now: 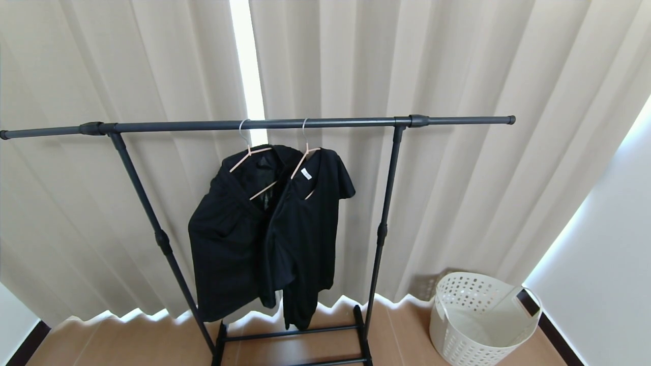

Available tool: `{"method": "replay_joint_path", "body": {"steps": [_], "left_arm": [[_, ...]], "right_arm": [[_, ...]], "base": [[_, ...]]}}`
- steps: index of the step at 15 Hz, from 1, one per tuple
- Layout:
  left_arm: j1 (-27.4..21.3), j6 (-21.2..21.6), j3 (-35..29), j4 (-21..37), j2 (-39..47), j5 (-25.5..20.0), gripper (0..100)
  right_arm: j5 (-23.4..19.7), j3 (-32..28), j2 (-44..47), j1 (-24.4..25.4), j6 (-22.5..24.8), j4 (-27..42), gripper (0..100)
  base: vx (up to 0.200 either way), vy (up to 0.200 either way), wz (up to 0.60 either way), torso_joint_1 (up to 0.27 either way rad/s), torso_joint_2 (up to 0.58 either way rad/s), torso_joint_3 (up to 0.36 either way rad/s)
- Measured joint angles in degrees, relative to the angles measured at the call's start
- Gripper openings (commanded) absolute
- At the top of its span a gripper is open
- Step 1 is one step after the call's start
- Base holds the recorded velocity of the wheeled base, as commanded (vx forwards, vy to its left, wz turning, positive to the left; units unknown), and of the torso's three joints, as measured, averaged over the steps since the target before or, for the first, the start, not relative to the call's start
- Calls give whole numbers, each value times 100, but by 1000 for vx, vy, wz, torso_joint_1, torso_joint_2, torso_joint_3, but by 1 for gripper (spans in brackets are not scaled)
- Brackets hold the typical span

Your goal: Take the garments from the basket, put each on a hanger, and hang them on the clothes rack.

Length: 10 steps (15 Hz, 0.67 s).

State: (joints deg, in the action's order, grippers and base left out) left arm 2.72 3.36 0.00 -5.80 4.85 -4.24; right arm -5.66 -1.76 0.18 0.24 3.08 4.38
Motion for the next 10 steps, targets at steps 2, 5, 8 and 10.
{"method": "replay_joint_path", "body": {"steps": [2,5,8,10], "left_arm": [[-52,-304,0,-2,-65,-134,100],[-285,-336,0,-13,-356,-506,100],[-307,-344,0,-13,-458,-467,100],[-307,-344,0,-16,-475,-473,100]], "right_arm": [[54,9,-7,0,4,0,100],[148,11,-16,-2,-7,-9,100],[216,16,-18,0,-88,-13,100],[-26,0,-21,0,-185,-4,100]], "base": [[0,0,0,0,0,0],[0,0,0,0,0,0],[0,0,0,0,0,0],[0,0,0,0,0,0]]}}
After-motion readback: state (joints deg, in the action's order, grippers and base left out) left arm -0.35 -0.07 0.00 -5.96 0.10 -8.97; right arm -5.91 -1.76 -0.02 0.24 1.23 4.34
